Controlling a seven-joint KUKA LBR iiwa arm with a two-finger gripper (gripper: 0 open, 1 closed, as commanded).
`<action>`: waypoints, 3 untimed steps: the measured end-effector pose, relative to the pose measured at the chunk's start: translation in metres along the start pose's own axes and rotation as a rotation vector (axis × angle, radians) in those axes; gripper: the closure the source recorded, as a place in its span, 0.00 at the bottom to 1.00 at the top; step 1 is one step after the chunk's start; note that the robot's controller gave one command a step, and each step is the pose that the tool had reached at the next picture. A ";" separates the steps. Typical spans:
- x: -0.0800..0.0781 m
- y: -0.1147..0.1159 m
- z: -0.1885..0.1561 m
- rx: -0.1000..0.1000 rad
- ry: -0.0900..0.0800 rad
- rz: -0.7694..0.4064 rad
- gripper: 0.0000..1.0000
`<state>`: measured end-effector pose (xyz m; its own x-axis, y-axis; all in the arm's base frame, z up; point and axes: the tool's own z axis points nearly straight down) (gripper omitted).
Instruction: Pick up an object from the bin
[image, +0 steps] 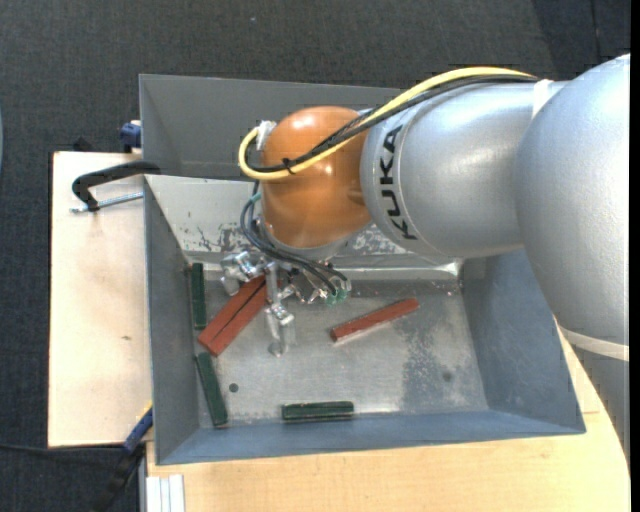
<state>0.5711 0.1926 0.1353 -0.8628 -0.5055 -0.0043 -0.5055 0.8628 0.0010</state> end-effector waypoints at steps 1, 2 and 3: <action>-0.021 0.018 0.009 0.000 -0.003 -0.086 0.00; -0.019 0.006 0.049 0.000 0.001 -0.354 0.00; -0.017 0.012 0.064 -0.001 0.000 -0.454 1.00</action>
Offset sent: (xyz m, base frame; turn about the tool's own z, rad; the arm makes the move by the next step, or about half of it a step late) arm 0.0145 0.0065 -0.0653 -0.4012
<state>0.5796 0.2120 0.0716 -0.5540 -0.8325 -0.0043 -0.8325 0.5540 0.0003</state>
